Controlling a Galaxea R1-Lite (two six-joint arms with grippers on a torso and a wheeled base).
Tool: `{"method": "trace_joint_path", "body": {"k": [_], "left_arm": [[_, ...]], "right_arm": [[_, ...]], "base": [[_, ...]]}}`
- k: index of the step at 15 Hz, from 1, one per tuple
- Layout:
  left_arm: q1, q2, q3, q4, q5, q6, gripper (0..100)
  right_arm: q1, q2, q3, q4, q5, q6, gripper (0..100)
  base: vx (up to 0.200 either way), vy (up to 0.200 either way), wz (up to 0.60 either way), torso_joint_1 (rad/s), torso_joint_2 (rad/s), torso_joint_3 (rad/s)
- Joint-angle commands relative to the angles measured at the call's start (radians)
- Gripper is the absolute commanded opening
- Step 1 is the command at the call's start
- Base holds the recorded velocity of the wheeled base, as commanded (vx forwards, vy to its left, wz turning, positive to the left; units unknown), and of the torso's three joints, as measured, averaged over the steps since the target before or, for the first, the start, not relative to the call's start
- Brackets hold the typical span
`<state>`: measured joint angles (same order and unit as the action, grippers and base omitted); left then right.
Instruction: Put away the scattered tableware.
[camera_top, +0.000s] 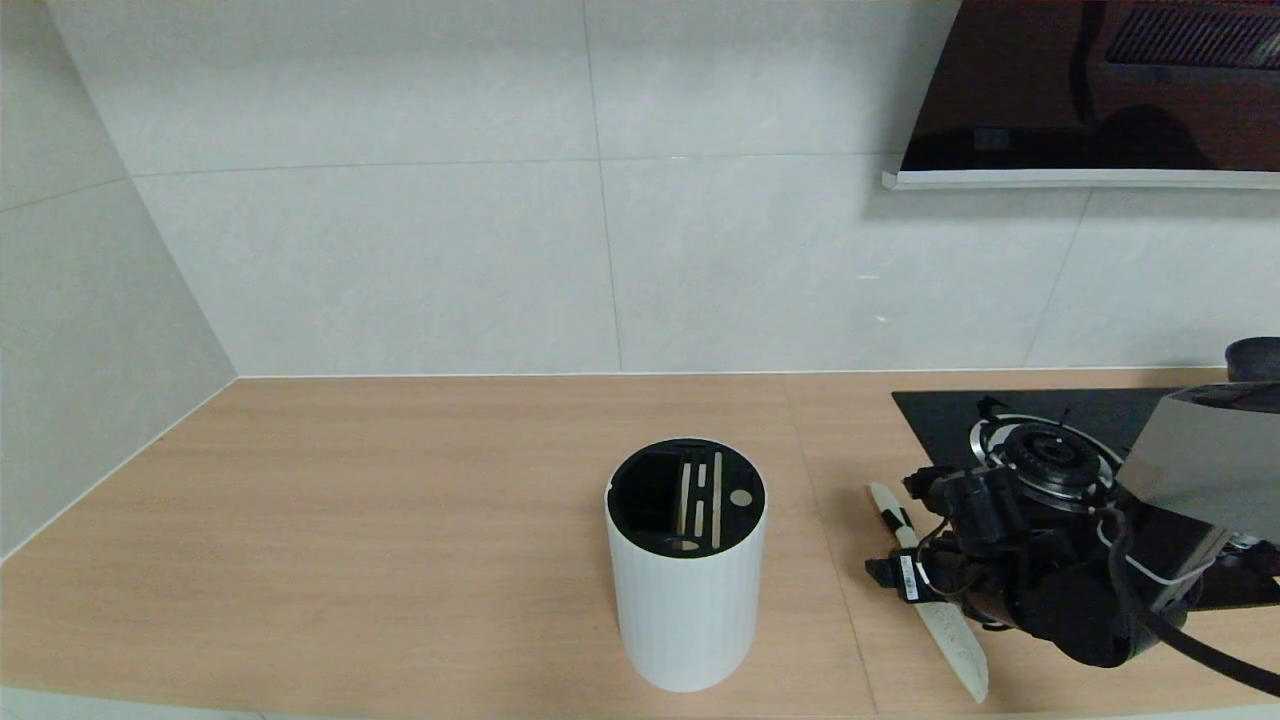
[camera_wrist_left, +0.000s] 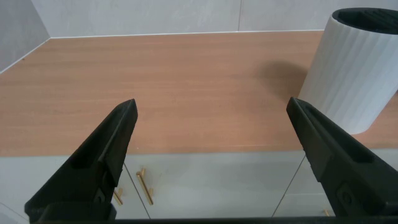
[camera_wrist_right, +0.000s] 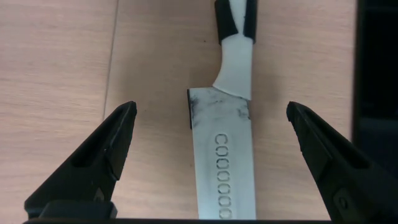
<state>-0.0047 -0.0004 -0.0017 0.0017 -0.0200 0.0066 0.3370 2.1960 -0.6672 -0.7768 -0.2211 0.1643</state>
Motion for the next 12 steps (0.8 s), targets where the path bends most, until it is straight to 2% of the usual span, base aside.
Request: {"method": "trace_joint_path", "body": {"k": [1, 12], "left_arm": [[0.0, 0.0, 0.0, 0.0, 0.0, 0.001, 100], [-0.001, 0.0, 0.0, 0.0, 0.0, 0.001, 100]], "right_arm": [[-0.001, 0.028, -0.002, -0.01, 0.0, 0.0, 100], [-0.007, 0.057, -0.017, -0.012, -0.024, 0.0, 100]], "base": [[0.0, 0.0, 0.0, 0.0, 0.0, 0.0], [0.0, 0.0, 0.0, 0.0, 0.0, 0.0]]}}
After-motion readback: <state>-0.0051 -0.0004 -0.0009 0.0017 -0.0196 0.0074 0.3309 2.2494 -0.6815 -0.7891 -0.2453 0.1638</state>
